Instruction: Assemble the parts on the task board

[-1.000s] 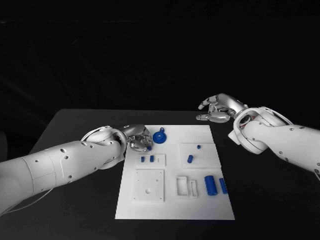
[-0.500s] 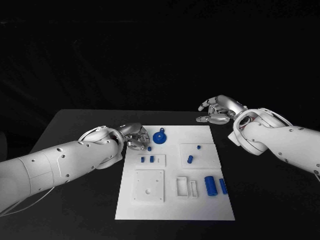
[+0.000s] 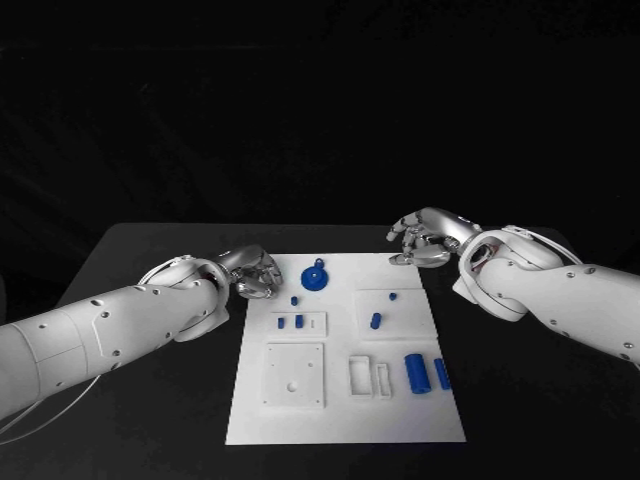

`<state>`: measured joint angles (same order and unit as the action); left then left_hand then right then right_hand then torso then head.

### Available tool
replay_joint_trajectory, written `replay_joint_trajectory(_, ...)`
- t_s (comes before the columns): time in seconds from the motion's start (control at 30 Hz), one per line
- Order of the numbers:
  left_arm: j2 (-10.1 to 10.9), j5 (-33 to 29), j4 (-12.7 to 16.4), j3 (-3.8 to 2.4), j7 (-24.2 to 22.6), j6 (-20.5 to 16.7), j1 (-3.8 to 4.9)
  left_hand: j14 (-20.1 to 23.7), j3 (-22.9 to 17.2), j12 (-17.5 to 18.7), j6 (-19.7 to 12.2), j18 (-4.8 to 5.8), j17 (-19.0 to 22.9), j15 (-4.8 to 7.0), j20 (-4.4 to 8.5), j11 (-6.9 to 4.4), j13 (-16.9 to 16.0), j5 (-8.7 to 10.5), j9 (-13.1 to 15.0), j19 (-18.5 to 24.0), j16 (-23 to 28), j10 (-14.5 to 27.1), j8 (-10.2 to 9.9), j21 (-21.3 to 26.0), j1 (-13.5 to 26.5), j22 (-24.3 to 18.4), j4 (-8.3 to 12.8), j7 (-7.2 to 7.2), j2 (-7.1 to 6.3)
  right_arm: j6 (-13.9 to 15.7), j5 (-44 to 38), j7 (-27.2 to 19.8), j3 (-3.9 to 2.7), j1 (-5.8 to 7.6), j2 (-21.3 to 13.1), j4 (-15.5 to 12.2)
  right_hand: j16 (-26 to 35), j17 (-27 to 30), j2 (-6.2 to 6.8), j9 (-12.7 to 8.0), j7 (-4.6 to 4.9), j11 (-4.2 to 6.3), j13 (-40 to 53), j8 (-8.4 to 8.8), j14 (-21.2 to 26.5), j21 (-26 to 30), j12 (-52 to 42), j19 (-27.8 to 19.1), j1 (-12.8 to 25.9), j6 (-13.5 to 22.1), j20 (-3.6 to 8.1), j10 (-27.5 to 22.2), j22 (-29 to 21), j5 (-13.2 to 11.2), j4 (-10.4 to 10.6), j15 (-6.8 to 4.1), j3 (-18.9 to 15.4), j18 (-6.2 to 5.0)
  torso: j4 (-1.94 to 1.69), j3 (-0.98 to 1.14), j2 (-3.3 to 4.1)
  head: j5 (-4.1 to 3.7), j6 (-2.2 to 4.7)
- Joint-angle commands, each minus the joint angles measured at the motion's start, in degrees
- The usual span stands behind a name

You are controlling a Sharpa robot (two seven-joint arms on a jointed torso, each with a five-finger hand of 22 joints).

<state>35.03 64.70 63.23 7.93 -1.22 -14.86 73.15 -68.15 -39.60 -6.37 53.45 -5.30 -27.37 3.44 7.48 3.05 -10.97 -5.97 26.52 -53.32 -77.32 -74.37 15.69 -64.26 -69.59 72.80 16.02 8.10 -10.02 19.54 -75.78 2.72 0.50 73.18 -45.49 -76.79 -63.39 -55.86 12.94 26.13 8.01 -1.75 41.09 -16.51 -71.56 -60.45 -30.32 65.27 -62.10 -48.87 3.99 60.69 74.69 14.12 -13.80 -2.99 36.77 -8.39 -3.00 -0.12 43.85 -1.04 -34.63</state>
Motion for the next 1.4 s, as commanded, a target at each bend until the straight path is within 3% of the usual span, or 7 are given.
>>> replay_joint_trajectory(0.03, 1.33, -18.12, 0.59, -0.55, -5.01, -4.28, 0.09, 1.22, -0.10, 0.40, 0.73, -1.86, 0.65, -0.30, 1.13, 0.32, 0.08, -0.34, 0.19, 1.07, 1.48, 0.66, 0.53, 0.85, 0.60, -0.26, -0.46, 0.03, 0.11, -6.20, -12.46, -0.77, 0.11, -0.43, -0.17, -0.76, 0.37, 0.71, -0.01, 0.18, 1.34, -1.73, -6.98, -0.57, -0.38, 0.31, 7.56, 0.48, -1.02, -2.33, -0.46, -0.81, -0.03, -1.46, -0.47, 0.04, 2.90, -6.61, 0.04, 0.00, -0.02, -1.05, 0.15)
replay_joint_trajectory(0.2, 3.48, -34.34, 2.12, -1.86, -9.93, -4.75, 0.36, 8.10, 0.62, 1.00, 0.56, 0.16, 4.60, -1.61, -0.64, 1.44, 0.26, 0.74, 0.32, 7.76, 10.18, 1.63, 1.01, 7.03, 4.52, -2.66, -1.80, -0.10, -0.03, -7.38, -18.28, 0.03, 0.35, -1.16, -0.24, -0.74, 0.44, 1.75, 0.32, 0.32, 1.08, -2.27, -12.45, -1.35, -0.78, 0.67, 13.92, 0.92, -1.65, -3.44, -0.79, 1.63, 0.00, -4.39, -0.60, 0.54, 4.70, -6.61, -0.08, 0.09, -0.01, -1.49, 0.21)
replay_joint_trajectory(0.3, 4.59, -40.22, 3.10, -1.99, -11.80, -4.33, 0.90, 10.30, 1.32, 1.06, 0.36, 1.33, 6.85, -2.37, -1.34, 1.87, 0.23, 0.70, 0.47, 10.27, 15.29, 1.68, 1.34, 10.12, 5.52, -4.09, -1.92, -0.08, 0.52, -7.55, -20.76, 0.62, 0.54, -1.60, -0.10, -0.56, 0.25, 2.27, 0.62, 0.24, 0.90, -2.46, -15.10, -1.62, -0.73, 0.89, 16.84, 1.04, -1.69, -3.91, -1.01, 3.23, 0.15, -5.05, -0.64, 0.70, 5.07, -6.61, -0.16, 0.03, -0.01, -1.52, 0.24)
replay_joint_trajectory(0.43, 6.31, -43.26, 5.25, -2.02, -13.45, -3.14, 1.19, 13.40, 1.88, 2.08, -0.32, 2.76, 10.57, -5.02, -3.25, 2.97, 0.86, 0.84, 0.68, 13.97, 24.70, 3.25, 1.70, 14.64, 6.29, -6.06, -1.85, 0.10, 0.98, -7.29, -23.88, 1.75, 1.05, -2.33, 0.32, -0.25, 0.17, 2.66, 1.18, 0.11, 0.88, -2.82, -16.84, -1.67, -0.62, 1.18, 18.97, 1.07, -1.92, -4.05, -1.13, 3.21, 0.18, -5.86, -0.43, 1.08, 5.56, -6.61, -0.13, 0.04, 0.03, -1.43, 0.31)
replay_joint_trajectory(0.7, 7.48, -45.54, 7.57, -2.01, -14.70, -2.04, 1.17, 14.19, 2.81, 2.26, -1.20, 2.50, 12.79, -7.83, -6.03, 3.29, 1.93, 0.68, 0.87, 16.57, 34.79, 3.69, 2.23, 18.12, 6.20, -7.06, -1.72, 0.34, 1.65, -6.56, -25.69, 2.57, 1.30, -3.10, 0.92, -0.06, -0.11, 3.32, 2.63, -0.20, 0.93, -3.08, -19.20, -1.62, -0.60, 1.56, 21.36, 1.45, -2.39, -4.06, -1.23, 4.25, 0.22, -7.26, 1.32, 1.34, 7.17, -6.61, -0.11, -0.06, 0.05, -1.31, 0.09)
replay_joint_trajectory(1.13, 7.79, -47.01, 7.86, -2.01, -14.85, -1.92, 1.17, 14.22, 3.17, 2.26, -1.42, 2.18, 12.64, -8.50, -6.74, 3.35, 2.37, 0.61, 0.87, 16.99, 37.67, 3.74, 2.43, 18.90, 6.18, -7.08, -1.79, 0.35, 1.93, -7.18, -26.56, 2.91, 2.07, -3.96, 2.24, 1.01, -0.39, 3.88, 2.13, -0.32, 0.62, -2.88, -20.58, -1.96, -0.66, 1.89, 22.41, 1.75, -2.81, -4.80, -1.24, 5.96, 0.29, -8.49, 2.66, 1.15, 8.81, -6.61, 0.02, -0.07, 0.06, -1.06, -0.22)
replay_joint_trajectory(1.4, 7.88, -47.20, 7.75, -2.01, -14.77, -1.76, 1.17, 14.13, 3.24, 2.28, -1.48, 2.14, 12.53, -8.54, -6.81, 3.37, 2.45, 0.61, 0.86, 17.02, 38.02, 3.80, 2.45, 18.99, 6.22, -7.06, -1.83, 0.36, 2.00, -7.50, -26.97, 2.90, 2.22, -4.36, 2.78, 1.36, -0.69, 4.32, 0.34, -0.14, -0.19, -2.06, -20.83, -2.87, -0.76, 1.94, 22.08, 1.99, -3.48, -6.69, -1.28, 8.91, 0.58, -10.14, 3.18, 0.36, 11.14, -6.61, -0.06, -0.03, 0.03, -1.00, -0.49)
